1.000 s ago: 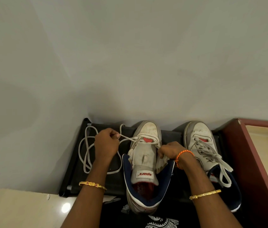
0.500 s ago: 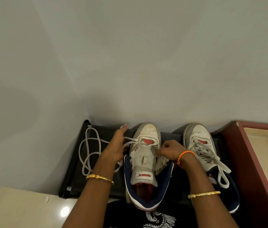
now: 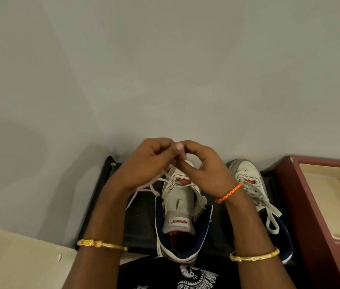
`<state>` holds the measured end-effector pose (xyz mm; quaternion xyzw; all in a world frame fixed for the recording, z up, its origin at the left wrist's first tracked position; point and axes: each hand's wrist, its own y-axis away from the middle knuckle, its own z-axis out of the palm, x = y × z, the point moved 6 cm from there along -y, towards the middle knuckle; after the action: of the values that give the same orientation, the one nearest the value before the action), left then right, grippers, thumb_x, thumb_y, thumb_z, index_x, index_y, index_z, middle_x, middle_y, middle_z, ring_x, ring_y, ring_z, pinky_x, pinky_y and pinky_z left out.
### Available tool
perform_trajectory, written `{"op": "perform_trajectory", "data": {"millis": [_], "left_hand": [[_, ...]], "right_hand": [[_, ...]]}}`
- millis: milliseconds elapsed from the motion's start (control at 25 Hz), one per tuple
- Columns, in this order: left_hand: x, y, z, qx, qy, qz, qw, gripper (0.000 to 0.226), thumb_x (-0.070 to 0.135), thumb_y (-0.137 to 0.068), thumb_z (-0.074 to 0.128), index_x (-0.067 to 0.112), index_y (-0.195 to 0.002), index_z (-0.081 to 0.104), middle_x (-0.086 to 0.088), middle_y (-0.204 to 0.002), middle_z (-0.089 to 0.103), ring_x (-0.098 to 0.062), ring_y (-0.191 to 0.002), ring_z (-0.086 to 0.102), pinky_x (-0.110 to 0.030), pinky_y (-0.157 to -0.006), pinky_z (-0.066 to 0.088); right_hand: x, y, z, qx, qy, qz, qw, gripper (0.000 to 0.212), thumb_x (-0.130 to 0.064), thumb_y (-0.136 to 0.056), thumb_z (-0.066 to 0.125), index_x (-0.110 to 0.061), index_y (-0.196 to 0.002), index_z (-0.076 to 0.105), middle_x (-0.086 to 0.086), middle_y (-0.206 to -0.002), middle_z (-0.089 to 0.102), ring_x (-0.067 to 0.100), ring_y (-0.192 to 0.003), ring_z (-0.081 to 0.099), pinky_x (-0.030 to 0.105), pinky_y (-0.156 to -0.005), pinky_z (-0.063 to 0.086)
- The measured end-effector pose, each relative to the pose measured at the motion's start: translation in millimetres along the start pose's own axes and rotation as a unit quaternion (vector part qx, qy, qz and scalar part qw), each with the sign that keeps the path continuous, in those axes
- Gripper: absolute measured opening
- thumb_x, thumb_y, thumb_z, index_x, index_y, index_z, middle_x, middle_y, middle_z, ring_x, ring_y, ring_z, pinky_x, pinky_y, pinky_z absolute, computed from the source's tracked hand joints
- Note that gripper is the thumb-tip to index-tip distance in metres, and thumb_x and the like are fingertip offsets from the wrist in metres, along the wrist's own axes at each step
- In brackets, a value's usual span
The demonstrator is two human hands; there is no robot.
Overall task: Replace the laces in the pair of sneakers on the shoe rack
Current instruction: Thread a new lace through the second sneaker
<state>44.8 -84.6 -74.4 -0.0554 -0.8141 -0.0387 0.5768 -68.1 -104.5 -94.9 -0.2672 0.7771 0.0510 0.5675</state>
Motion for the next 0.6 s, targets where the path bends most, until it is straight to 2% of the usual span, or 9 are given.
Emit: {"op": "perform_trajectory", "data": {"millis": [80, 160, 200, 280, 360, 440, 480, 520, 600], "left_hand": [[-24.1, 1.7, -40.4, 0.205, 0.113, -0.016, 0.972, 0.027, 0.024, -0.097, 0.046, 0.014, -0.08, 0.064, 0.012, -0.049, 0.048, -0.001, -0.048, 0.044, -0.017, -0.057, 0.043], [-77.7, 13.7, -66.9, 0.38, 0.33, -0.094, 0.859, 0.027, 0.016, -0.096, 0.047, 0.016, -0.071, 0.057, 0.01, -0.045, 0.044, -0.004, -0.043, 0.041, -0.021, -0.057, 0.041], [-104.6, 24.4, -72.8, 0.449, 0.374, -0.145, 0.799, 0.027, 0.012, -0.094, 0.047, 0.017, -0.068, 0.054, 0.009, -0.044, 0.045, -0.004, -0.042, 0.041, -0.022, -0.056, 0.04], [-140.1, 44.8, -75.1, 0.522, 0.338, -0.249, 0.743, 0.029, 0.008, -0.092, 0.043, 0.017, -0.067, 0.054, 0.004, -0.057, 0.051, -0.006, -0.05, 0.047, -0.02, -0.055, 0.041], [-154.4, 54.7, -73.3, 0.559, 0.284, -0.3, 0.719, 0.027, 0.008, -0.095, 0.037, 0.011, -0.086, 0.062, -0.004, -0.083, 0.058, -0.014, -0.071, 0.057, -0.023, -0.06, 0.045], [-150.2, 57.5, -70.1, 0.571, 0.195, -0.339, 0.722, 0.032, 0.012, -0.096, 0.042, 0.0, -0.124, 0.05, -0.017, -0.122, 0.053, -0.028, -0.109, 0.055, -0.034, -0.085, 0.047], [-140.2, 56.2, -64.9, 0.546, 0.113, -0.365, 0.746, 0.05, 0.016, -0.094, 0.051, 0.0, -0.138, 0.035, -0.019, -0.139, 0.041, -0.032, -0.125, 0.044, -0.037, -0.099, 0.04], [-125.7, 47.1, -55.6, 0.495, 0.042, -0.342, 0.798, 0.069, 0.02, -0.09, 0.06, 0.004, -0.145, 0.022, -0.017, -0.149, 0.028, -0.032, -0.134, 0.033, -0.04, -0.108, 0.032], [-83.1, 17.0, -16.0, 0.313, -0.029, -0.166, 0.935, 0.081, 0.032, -0.085, 0.067, 0.021, -0.148, 0.018, -0.004, -0.153, 0.024, -0.023, -0.138, 0.029, -0.041, -0.11, 0.031]], "right_hand": [[3.1, 6.6, -25.0, 0.048, -0.03, 0.031, 0.998, 0.015, -0.01, -0.088, 0.063, -0.023, -0.084, 0.068, 0.015, -0.079, 0.067, 0.008, -0.069, 0.061, 0.026, -0.069, 0.053], [20.1, 19.8, -58.4, 0.117, -0.038, 0.067, 0.99, 0.012, -0.009, -0.087, 0.063, -0.017, -0.082, 0.071, 0.007, -0.069, 0.067, 0.002, -0.06, 0.057, 0.017, -0.062, 0.05], [30.4, 27.7, -73.1, 0.149, -0.036, 0.089, 0.984, 0.01, -0.009, -0.086, 0.064, -0.014, -0.083, 0.072, 0.001, -0.067, 0.066, 0.0, -0.058, 0.056, 0.013, -0.06, 0.048], [50.8, 42.3, -92.6, 0.209, -0.035, 0.132, 0.968, 0.007, -0.01, -0.085, 0.065, -0.009, -0.082, 0.071, -0.007, -0.059, 0.063, -0.002, -0.054, 0.055, 0.009, -0.057, 0.045], [65.5, 51.4, -103.7, 0.282, -0.051, 0.157, 0.945, 0.008, -0.012, -0.084, 0.067, -0.014, -0.077, 0.069, -0.009, -0.054, 0.062, 0.0, -0.052, 0.055, 0.011, -0.056, 0.045], [66.9, 53.3, -107.7, 0.331, -0.076, 0.144, 0.929, 0.011, -0.009, -0.084, 0.067, -0.018, -0.078, 0.067, -0.006, -0.065, 0.064, -0.001, -0.056, 0.056, 0.013, -0.057, 0.047], [64.0, 49.1, -103.9, 0.324, -0.083, 0.129, 0.934, 0.012, -0.007, -0.084, 0.067, -0.018, -0.078, 0.067, -0.005, -0.07, 0.065, -0.001, -0.059, 0.057, 0.013, -0.057, 0.047], [58.8, 42.6, -95.5, 0.298, -0.085, 0.113, 0.944, 0.013, -0.004, -0.083, 0.067, -0.017, -0.079, 0.067, -0.006, -0.073, 0.067, -0.002, -0.062, 0.058, 0.013, -0.058, 0.048], [44.1, 25.8, -67.6, 0.214, -0.092, 0.09, 0.968, 0.013, -0.001, -0.079, 0.07, -0.014, -0.079, 0.068, -0.01, -0.068, 0.068, -0.002, -0.062, 0.059, 0.013, -0.058, 0.048]]}}
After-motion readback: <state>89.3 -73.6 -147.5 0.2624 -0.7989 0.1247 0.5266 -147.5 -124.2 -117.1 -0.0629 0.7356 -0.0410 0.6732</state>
